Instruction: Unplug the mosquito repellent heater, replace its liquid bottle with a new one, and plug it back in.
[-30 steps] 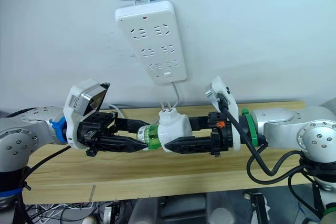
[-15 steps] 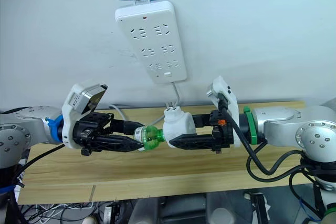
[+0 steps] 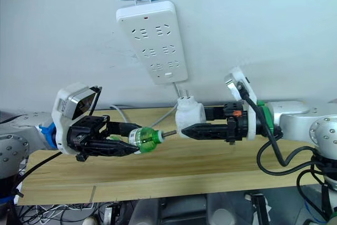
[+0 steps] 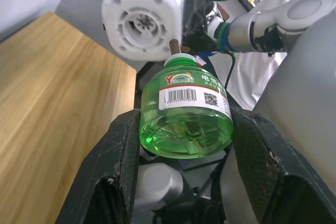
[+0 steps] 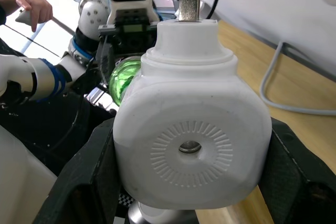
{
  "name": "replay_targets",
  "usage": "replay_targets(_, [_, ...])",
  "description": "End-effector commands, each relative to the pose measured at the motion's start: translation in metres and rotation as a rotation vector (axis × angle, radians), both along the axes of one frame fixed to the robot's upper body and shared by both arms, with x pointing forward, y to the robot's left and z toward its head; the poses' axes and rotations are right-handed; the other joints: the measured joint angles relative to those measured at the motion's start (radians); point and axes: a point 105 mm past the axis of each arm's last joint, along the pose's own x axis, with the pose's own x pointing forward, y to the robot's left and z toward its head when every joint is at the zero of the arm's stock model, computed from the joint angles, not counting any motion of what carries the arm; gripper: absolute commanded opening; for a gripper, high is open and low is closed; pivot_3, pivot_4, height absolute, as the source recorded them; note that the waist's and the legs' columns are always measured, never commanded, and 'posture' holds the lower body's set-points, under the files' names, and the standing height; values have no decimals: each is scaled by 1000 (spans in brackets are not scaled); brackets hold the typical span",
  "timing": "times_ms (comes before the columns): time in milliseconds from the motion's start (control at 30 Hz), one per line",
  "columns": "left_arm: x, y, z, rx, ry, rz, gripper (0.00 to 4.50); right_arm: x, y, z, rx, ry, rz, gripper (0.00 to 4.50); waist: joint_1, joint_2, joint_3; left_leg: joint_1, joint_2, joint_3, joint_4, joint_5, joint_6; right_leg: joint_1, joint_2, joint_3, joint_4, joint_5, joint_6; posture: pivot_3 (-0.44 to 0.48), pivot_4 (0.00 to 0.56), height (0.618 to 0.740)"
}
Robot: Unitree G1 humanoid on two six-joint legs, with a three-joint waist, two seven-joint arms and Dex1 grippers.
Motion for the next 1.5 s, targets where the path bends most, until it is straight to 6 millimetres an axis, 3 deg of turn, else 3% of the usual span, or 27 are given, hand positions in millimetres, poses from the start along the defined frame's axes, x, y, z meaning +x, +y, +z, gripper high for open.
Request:
replay_targets(33, [-3,1,2,-19,-98,0,2247,-14,-3,9,17,-18,68,3052,0,0,0,0,0,0,0,0,0,0,0,0,0,0,0,-193,360,740])
replay_targets(167, [0,3,-1,-49,-144,23,2247,-18,-9,8,2,-5,79,3052,1,0,0,0,0,0,0,0,0,0,0,0,0,0,0,-195,360,740])
replay_targets(367, [4,0,4,-123,-223,51,2247,1,-34,-15,-103,17,-49,3052,2,0,0,0,-1,0,0,0,0,1,0,0,1,0,0,-197,359,740])
replay_targets(633, [8,-6,11,-236,-281,69,2247,42,-81,-59,-378,-17,-285,3052,0,0,0,0,-1,1,1,0,0,0,0,1,2,0,0,-212,355,740])
replay_targets(967, [8,-10,11,-257,-295,79,2247,80,-124,-113,-775,-82,-407,3052,-4,0,0,1,-1,1,1,0,0,0,0,2,3,0,0,-196,364,740])
replay_targets(1167, [5,-10,10,-250,-297,88,2247,106,-142,-127,-945,-116,-495,3052,-2,0,0,1,-1,2,1,0,0,0,0,2,3,0,0,-179,367,740])
replay_targets(1500, [2,-10,8,-248,-297,102,2247,129,-162,-137,-1119,-134,-567,3052,1,0,0,1,-1,1,1,0,0,0,0,2,4,0,0,-161,373,740])
